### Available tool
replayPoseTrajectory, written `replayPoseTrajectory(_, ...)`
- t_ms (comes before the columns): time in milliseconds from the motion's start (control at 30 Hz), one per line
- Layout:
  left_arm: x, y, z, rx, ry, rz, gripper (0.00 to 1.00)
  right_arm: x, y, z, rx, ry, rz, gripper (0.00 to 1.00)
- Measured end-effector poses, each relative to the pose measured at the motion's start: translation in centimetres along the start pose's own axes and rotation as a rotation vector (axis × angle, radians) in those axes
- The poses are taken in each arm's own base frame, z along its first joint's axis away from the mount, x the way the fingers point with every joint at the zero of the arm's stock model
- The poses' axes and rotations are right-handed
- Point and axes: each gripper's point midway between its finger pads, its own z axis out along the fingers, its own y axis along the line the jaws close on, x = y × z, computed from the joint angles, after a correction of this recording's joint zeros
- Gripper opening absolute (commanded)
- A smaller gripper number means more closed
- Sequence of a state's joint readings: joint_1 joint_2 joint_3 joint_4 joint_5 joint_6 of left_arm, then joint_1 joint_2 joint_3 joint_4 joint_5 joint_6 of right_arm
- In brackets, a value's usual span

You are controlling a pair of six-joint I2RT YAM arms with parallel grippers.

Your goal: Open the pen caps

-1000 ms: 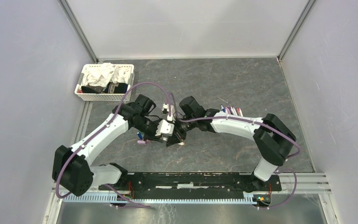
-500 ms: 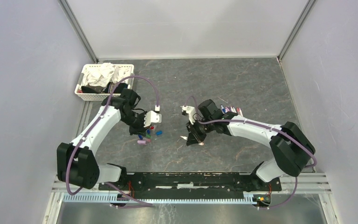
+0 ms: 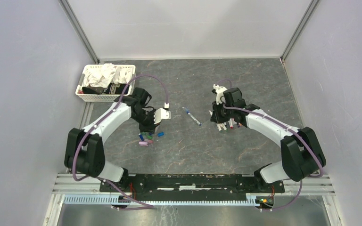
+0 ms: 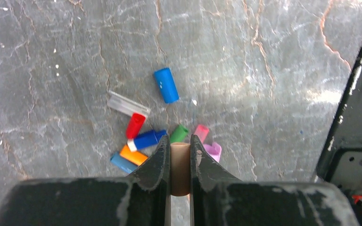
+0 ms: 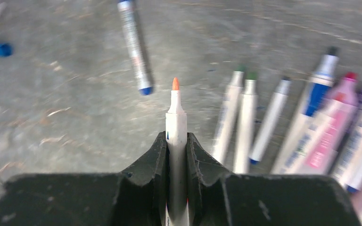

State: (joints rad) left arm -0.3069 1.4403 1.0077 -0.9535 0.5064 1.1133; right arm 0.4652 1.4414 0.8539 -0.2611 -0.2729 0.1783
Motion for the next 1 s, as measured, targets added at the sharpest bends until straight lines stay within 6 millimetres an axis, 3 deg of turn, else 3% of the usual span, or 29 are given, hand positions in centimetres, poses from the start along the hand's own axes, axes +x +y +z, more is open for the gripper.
replayPoseTrajectory(100, -0.1, 0.7, 1.3, -0.001, 0.017, -0.014, 0.03, -0.3, -2.7, -0.2, 0.136, -0.019, 0.028, 0.00)
replayPoseTrajectory(233, 0.7, 1.9, 2.7, -0.016, 0.057, -0.043, 0.14, 0.4, -5.8, -0.5, 0.280, -0.026, 0.056, 0.02)
replayPoseTrajectory(467, 1.6, 3.7, 4.1, -0.059, 0.099, -0.066, 0.23, 2.3, -8.8, 0.1, 0.392, 0.024, 0.084, 0.19)
replayPoseTrajectory(633, 1.6, 4.2, 4.4, -0.079, 0.107, -0.071, 0.29, 3.6, -9.5, 0.9, 0.414, 0.071, 0.093, 0.34)
replayPoseTrajectory(1000, 0.7, 3.8, 4.0, -0.072, 0.082, -0.112, 0.44, 2.3, -9.6, 0.2, 0.433, 0.024, 0.085, 0.44)
